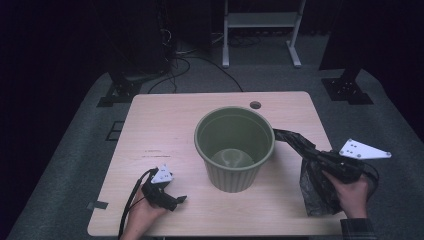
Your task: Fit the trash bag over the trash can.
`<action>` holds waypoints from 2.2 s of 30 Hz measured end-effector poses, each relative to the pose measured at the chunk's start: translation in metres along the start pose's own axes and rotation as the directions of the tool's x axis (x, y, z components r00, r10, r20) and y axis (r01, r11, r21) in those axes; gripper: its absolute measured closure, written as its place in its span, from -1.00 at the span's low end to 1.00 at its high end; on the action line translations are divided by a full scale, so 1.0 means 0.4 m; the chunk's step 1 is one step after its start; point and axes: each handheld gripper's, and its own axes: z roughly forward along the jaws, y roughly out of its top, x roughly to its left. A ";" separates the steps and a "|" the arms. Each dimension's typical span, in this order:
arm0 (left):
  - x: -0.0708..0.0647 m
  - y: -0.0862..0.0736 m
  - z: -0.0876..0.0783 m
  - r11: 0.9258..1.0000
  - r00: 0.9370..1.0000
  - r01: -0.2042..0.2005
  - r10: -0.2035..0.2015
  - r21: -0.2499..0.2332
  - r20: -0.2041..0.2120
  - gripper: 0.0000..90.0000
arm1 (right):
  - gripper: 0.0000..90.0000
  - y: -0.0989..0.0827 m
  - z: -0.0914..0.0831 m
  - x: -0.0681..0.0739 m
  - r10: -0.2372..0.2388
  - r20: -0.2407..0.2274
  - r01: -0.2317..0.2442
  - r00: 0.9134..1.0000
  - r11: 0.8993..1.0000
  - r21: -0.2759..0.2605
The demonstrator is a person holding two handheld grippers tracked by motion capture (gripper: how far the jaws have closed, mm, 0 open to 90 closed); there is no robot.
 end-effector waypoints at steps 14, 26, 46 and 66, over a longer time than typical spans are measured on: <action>0.001 0.000 0.000 1.000 1.000 0.000 0.000 0.001 0.000 -1.00 | 1.00 0.146 -0.046 -0.006 -0.048 -0.052 0.040 0.998 0.989 -0.142; 0.001 0.000 0.001 1.000 1.000 0.000 0.000 0.000 0.000 -1.00 | 1.00 0.302 -0.050 0.014 -0.130 -0.092 0.108 0.987 0.972 -0.210; 0.001 0.000 0.001 1.000 1.000 0.001 -0.001 -0.001 -0.003 -1.00 | 1.00 0.452 -0.142 0.095 -0.228 -0.147 0.163 0.962 0.920 -0.357; 0.002 0.001 0.001 1.000 1.000 0.002 -0.002 0.000 -0.006 -1.00 | 0.99 0.362 -0.083 0.108 -0.187 -0.239 0.106 0.953 0.943 -0.316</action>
